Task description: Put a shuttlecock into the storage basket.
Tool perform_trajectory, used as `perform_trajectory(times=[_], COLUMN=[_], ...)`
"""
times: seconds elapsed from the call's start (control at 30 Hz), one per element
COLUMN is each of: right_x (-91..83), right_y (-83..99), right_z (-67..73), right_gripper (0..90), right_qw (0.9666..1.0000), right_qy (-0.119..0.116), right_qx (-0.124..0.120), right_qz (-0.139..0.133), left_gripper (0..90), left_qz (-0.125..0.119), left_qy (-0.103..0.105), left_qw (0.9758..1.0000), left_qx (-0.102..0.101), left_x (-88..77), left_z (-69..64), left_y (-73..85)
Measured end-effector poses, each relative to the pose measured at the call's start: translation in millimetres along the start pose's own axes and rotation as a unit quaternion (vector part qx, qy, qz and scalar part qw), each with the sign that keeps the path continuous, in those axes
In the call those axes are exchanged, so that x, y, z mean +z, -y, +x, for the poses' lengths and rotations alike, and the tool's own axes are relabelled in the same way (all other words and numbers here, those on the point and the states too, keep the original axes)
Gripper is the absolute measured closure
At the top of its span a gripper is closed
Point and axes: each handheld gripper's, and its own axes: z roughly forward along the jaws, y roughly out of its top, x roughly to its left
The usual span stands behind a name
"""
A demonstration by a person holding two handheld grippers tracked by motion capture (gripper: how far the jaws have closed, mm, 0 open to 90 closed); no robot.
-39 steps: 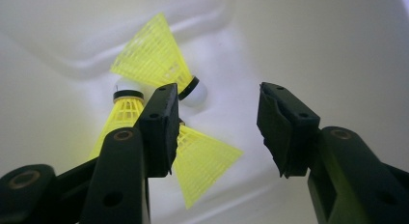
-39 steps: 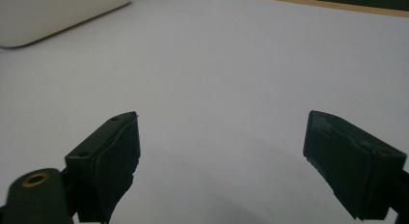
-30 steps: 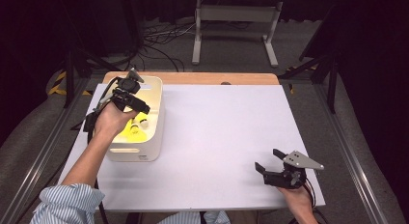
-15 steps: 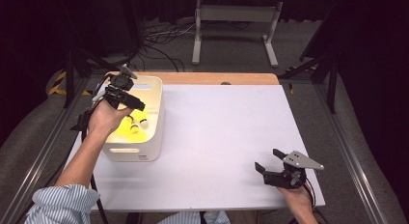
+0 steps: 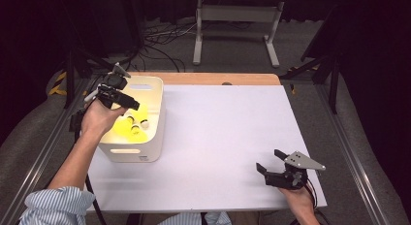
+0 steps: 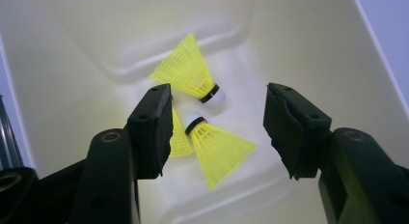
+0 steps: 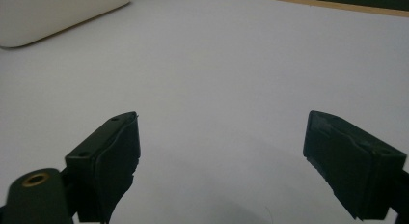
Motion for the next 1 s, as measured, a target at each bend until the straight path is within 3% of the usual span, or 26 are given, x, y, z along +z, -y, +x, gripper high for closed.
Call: perform_trajectory(times=[1.0], right_x=[0.1], right_y=[-0.1], right_z=[0.3], right_gripper=[13.3], right_qw=[1.0000], right_qy=[0.001], right_qx=[-0.001], right_qz=[0.001], left_gripper=[44.8], left_qz=[-0.005], left_qy=[-0.015], left_qw=[0.9997], left_qx=[-0.020], left_x=[-12.2], left_z=[21.6], left_y=[11.6])
